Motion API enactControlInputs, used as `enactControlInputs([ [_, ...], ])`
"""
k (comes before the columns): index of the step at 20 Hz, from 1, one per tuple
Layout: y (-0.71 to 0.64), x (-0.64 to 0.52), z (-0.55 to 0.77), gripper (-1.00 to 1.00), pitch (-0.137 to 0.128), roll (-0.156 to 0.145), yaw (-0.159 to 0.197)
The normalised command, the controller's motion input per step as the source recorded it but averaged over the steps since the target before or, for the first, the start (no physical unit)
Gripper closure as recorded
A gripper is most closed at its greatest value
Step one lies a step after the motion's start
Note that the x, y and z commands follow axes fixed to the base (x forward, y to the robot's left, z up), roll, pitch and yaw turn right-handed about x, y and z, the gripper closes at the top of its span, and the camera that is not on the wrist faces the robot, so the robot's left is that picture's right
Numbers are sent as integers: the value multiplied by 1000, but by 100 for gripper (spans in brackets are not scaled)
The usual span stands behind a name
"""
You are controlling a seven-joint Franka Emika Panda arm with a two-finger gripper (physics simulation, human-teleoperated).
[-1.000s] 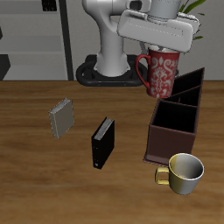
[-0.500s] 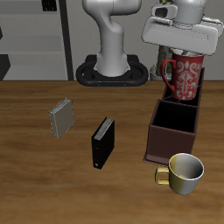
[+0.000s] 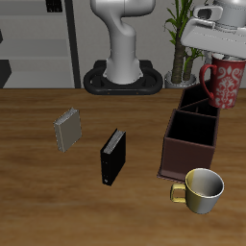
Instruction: Place the red mug into the left desk caddy's left compartment
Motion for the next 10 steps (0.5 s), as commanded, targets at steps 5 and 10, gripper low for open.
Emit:
enactControlInputs([
  [5,451,-192,-105,100,-19,11,-10],
  [10,432,-259,-166,100,-9,35,22],
])
